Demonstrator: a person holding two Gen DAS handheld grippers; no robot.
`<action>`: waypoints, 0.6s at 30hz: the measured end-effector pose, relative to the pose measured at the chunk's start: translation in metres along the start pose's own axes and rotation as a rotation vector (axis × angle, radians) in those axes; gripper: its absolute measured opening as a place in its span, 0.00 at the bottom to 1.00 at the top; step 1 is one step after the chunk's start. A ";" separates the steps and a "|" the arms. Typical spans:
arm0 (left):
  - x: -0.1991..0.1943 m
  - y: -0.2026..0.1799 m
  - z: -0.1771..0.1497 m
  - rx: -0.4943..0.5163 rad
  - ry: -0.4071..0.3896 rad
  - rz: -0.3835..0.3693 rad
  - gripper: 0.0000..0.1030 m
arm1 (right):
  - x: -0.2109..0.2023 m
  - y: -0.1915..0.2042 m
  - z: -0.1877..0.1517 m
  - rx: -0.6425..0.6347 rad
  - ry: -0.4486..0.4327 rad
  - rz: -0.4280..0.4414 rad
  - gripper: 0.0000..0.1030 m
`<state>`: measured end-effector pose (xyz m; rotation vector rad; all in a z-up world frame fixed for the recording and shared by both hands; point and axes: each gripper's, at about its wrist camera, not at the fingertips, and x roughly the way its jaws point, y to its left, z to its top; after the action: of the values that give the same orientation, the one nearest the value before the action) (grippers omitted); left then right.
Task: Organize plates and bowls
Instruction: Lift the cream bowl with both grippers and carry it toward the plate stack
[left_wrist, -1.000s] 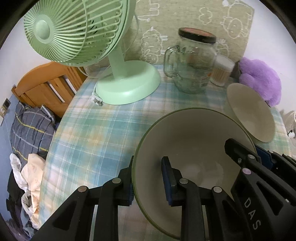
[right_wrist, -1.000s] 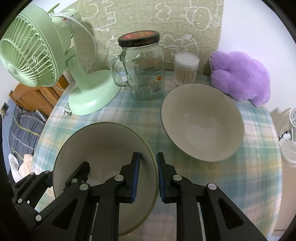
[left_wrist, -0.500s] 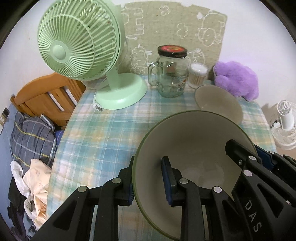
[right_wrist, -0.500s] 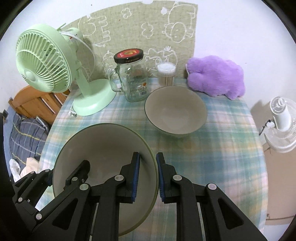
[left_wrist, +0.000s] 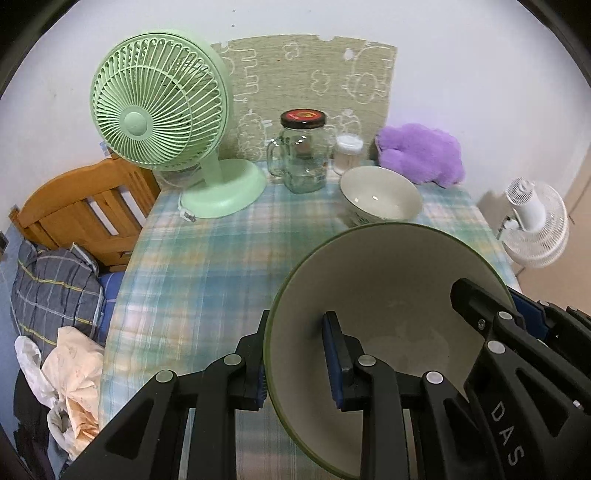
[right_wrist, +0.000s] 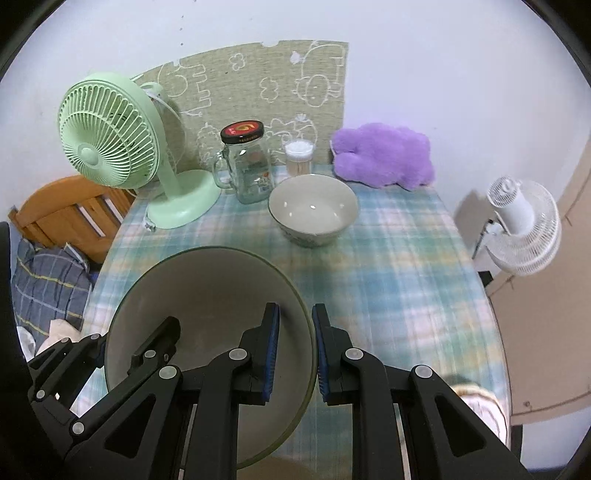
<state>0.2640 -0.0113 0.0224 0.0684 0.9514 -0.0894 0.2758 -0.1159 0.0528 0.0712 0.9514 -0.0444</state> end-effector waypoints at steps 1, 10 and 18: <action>-0.002 0.000 -0.003 0.004 0.001 -0.006 0.23 | -0.003 0.000 -0.004 0.004 0.001 -0.005 0.21; -0.018 -0.009 -0.037 0.063 0.020 -0.071 0.23 | -0.027 -0.008 -0.047 0.054 0.028 -0.050 0.21; -0.024 -0.023 -0.063 0.108 0.045 -0.118 0.23 | -0.040 -0.020 -0.077 0.090 0.049 -0.087 0.21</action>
<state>0.1966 -0.0266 0.0053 0.1142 0.9947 -0.2493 0.1889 -0.1289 0.0405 0.1139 1.0007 -0.1666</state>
